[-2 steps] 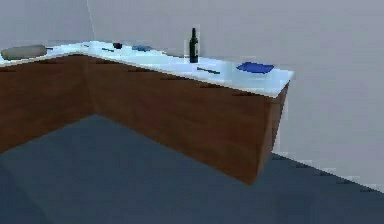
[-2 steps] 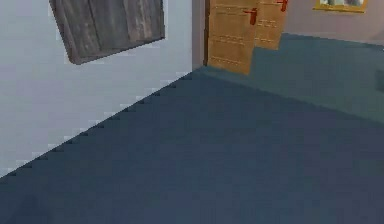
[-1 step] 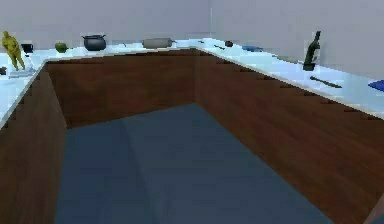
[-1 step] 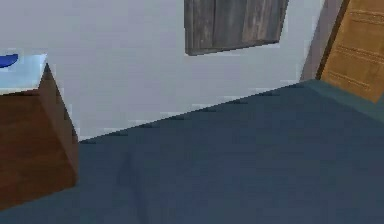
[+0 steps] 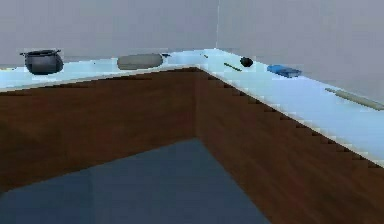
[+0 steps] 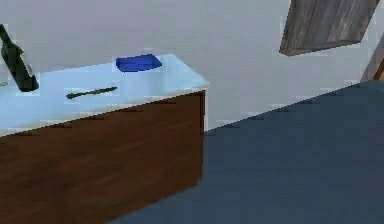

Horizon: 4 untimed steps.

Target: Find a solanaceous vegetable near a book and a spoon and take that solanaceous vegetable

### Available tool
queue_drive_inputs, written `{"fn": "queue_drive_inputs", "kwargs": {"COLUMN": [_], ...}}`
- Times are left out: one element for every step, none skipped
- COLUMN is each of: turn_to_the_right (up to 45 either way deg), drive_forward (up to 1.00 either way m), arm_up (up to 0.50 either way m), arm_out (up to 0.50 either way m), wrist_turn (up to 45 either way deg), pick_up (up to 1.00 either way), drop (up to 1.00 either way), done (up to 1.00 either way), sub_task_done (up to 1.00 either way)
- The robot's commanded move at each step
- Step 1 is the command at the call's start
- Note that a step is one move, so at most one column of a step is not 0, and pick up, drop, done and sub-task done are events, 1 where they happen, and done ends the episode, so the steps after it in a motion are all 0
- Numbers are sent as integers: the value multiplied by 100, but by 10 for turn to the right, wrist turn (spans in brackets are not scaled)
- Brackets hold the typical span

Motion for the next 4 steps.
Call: {"fn": "queue_drive_inputs", "kwargs": {"turn_to_the_right": [-60, 0, -240, 0], "drive_forward": [0, 50, 0, 80], "arm_up": [0, 0, 0, 0], "arm_out": [0, 0, 0, 0], "wrist_turn": [0, 0, 0, 0], "pick_up": [0, 0, 0, 0], "drop": [0, 0, 0, 0], "done": [0, 0, 0, 0], "sub_task_done": [0, 0, 0, 0]}}
